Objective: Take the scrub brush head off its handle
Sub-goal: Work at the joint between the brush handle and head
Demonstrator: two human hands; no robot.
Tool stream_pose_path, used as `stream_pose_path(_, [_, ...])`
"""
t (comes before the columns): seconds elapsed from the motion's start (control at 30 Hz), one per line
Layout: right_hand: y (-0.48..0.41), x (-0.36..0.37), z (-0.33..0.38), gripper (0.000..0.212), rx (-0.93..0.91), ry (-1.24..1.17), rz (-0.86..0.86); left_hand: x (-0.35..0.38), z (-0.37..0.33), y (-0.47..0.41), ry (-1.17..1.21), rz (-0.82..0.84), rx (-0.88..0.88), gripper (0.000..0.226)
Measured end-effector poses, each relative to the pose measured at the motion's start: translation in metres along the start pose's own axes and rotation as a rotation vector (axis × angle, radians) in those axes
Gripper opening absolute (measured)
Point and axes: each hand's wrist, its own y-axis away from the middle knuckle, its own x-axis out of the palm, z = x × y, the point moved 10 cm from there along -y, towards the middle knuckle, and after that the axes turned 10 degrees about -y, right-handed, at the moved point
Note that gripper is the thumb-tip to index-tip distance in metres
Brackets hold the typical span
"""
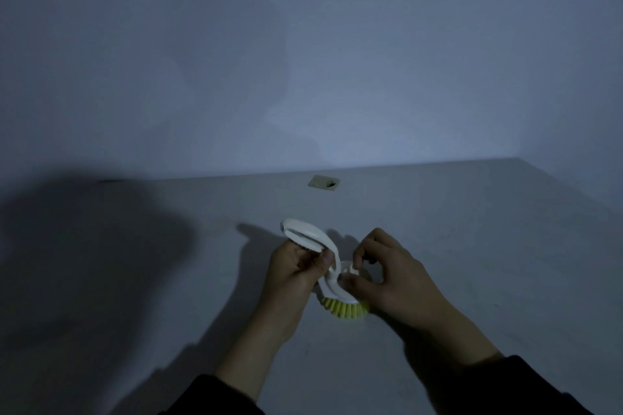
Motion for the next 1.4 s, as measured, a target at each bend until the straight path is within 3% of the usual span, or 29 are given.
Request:
stream_pose_path(0.77, [0.0020, 0.0006, 0.0079, 0.027, -0.027, -0.055, 0.051, -0.0019, 0.0034, -0.0011, -0.045, -0.012, -0.010, 0.012])
stream_pose_path(0.97, [0.0015, 0.0006, 0.0060, 0.035, -0.059, 0.043, 0.025, -0.0011, 0.0029, -0.0004, -0.026, -0.007, -0.003, 0.015])
stream_pose_path(1.4, [-0.0003, 0.0022, 0.0037, 0.026, -0.033, 0.013, 0.063, 0.0014, 0.0012, -0.0013, -0.025, 0.014, 0.002, 0.017])
